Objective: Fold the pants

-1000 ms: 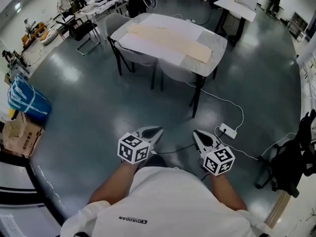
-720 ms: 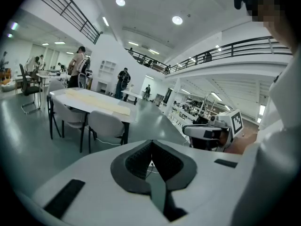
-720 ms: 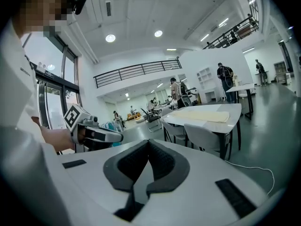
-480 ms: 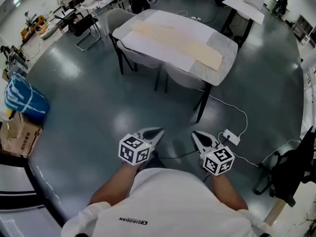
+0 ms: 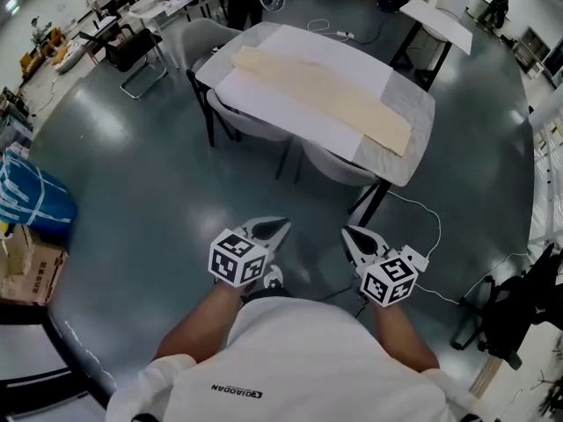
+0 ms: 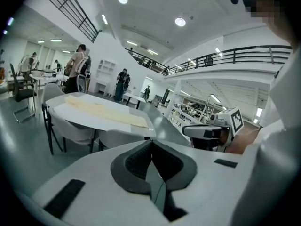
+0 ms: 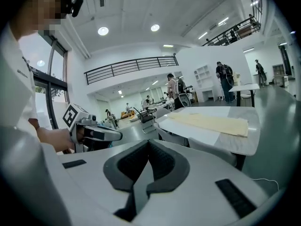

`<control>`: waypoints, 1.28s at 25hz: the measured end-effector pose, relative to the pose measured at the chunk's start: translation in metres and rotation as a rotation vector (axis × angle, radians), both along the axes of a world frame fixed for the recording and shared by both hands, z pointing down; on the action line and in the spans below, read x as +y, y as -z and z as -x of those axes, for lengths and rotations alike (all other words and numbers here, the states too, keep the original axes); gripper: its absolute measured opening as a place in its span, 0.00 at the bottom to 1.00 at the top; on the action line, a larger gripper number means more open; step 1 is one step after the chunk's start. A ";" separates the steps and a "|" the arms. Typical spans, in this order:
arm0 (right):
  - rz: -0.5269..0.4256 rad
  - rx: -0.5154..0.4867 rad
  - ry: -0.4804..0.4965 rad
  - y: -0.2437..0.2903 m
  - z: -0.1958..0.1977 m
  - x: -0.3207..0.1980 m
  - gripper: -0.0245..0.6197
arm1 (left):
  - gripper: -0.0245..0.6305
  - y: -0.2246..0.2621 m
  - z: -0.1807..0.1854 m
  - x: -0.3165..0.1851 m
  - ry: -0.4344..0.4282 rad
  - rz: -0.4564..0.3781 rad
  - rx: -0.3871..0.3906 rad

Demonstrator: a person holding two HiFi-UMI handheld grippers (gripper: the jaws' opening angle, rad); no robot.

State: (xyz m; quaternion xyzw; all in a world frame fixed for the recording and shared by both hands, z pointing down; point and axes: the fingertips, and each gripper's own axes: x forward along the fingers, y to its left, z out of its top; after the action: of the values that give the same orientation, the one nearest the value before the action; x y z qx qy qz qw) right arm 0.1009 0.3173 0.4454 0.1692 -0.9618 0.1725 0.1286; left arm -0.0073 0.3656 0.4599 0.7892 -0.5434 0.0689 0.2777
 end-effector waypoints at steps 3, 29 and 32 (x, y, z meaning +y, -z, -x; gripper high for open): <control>0.007 0.020 -0.006 -0.008 0.041 -0.011 0.07 | 0.08 -0.002 0.043 -0.017 -0.011 -0.002 0.005; 0.019 0.025 0.040 -0.024 0.214 -0.124 0.07 | 0.08 -0.041 0.196 -0.111 0.012 0.050 0.056; 0.026 0.012 0.030 -0.028 0.228 -0.161 0.07 | 0.08 -0.040 0.212 -0.149 0.008 0.043 0.039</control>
State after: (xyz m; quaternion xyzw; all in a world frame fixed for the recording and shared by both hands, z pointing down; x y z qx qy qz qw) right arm -0.1269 0.1562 0.4732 0.1539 -0.9611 0.1823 0.1390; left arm -0.2192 0.2168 0.5003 0.7819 -0.5396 0.0642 0.3055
